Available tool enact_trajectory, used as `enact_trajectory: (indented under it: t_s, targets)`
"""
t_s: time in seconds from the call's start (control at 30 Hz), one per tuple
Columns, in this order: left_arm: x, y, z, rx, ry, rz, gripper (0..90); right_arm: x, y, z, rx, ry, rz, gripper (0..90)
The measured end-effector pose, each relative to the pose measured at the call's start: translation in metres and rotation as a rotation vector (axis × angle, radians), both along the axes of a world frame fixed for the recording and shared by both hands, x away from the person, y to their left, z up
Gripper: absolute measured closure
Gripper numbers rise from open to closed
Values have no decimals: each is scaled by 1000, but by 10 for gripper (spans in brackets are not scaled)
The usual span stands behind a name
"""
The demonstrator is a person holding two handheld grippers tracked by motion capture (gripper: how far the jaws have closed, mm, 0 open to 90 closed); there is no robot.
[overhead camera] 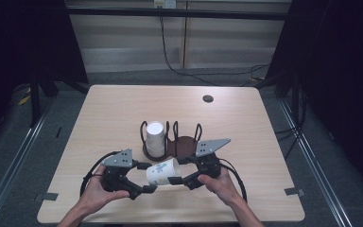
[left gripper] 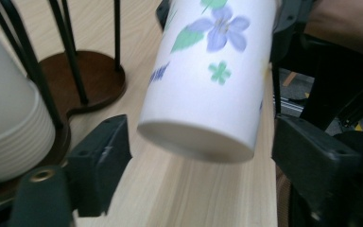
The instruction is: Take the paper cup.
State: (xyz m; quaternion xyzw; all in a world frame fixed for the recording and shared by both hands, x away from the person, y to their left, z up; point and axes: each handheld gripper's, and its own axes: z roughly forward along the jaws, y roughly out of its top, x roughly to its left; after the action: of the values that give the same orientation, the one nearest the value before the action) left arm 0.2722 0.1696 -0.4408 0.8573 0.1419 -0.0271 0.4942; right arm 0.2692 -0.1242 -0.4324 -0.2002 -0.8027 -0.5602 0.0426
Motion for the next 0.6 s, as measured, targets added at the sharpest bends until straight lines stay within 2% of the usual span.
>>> enact_trajectory:
  t_s: [0.1, 0.17, 0.27, 0.37, 0.6]
  targets:
    - [2, 4, -5, 19, -3, 20, 183, 0, -1, -1, -6, 3, -4, 271]
    - [4, 7, -6, 28, 11, 27, 173, 1, 0, -1, -8, 5, -6, 271]
    - [5, 10, -7, 36, 9, 59, 162, 1, 0, -1, -17, 2, -13, 274]
    - [5, 15, -7, 54, -10, 91, 167, 2, -1, -1, -25, 1, -25, 275]
    - [5, 26, -13, 49, -13, 113, 167, 6, -9, -1, -32, 8, -50, 278]
